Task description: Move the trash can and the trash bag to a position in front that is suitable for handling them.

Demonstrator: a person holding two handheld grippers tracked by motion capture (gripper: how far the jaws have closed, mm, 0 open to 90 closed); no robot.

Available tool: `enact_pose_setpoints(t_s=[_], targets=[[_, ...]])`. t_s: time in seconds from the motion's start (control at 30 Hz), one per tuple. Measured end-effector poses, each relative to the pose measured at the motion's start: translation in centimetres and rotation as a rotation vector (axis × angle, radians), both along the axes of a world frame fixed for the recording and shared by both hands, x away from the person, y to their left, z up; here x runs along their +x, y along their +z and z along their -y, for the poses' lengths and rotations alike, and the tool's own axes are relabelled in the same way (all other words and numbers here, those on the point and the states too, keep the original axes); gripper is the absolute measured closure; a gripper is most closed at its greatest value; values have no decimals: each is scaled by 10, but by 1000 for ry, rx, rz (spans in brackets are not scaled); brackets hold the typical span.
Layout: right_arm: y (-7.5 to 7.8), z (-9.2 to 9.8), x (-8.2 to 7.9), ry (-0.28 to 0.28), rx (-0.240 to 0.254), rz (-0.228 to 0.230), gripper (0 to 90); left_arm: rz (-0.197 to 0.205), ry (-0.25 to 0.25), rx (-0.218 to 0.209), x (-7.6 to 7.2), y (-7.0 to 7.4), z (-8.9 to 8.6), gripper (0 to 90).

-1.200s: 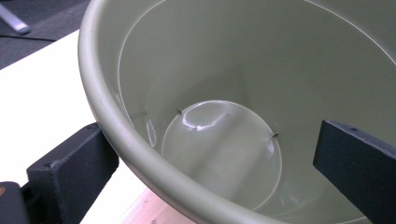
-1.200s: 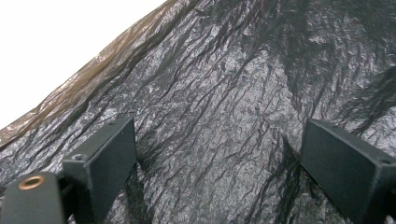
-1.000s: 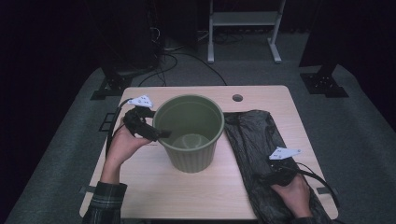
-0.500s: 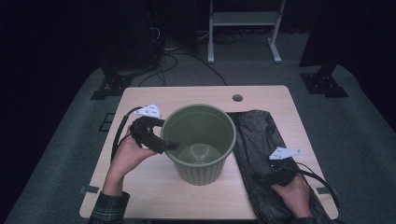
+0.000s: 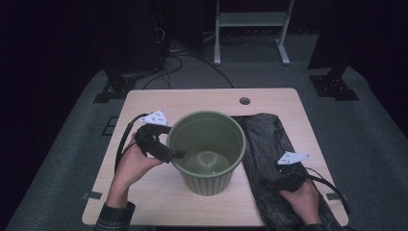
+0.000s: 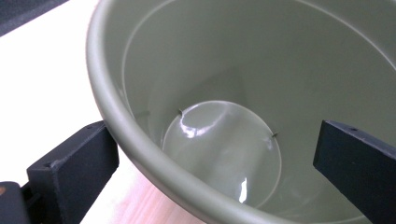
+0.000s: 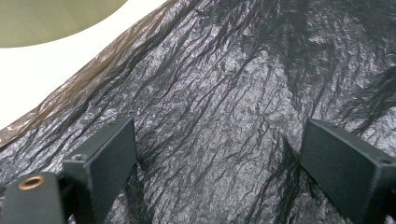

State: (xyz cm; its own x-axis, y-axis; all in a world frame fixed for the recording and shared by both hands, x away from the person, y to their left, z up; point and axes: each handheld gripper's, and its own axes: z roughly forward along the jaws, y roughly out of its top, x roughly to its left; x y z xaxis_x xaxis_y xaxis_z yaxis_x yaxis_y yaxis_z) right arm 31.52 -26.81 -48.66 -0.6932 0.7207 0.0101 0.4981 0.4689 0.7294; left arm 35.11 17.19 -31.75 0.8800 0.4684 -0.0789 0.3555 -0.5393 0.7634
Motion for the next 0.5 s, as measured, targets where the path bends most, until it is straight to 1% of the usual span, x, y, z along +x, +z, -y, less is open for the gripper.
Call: enact_pose_setpoints(t_s=[0.07,0.1,0.17,0.27,0.3,0.4,0.5], targets=[[0,0,0,0,0,0,94,1,6,4,4,2,-1,0],[0,0,0,0,0,0,94,0,14,0,6,3,-2,0],[0,0,0,0,0,0,94,7,23,-1,9,6,-4,0],[0,0,0,0,0,0,94,27,28,-26,9,14,-10,0],[0,0,0,0,0,0,94,27,28,-26,9,14,-10,0],[0,0,0,0,0,0,94,61,48,-62,1,25,-22,0],[0,0,0,0,0,0,94,86,75,-81,-9,29,-33,0]])
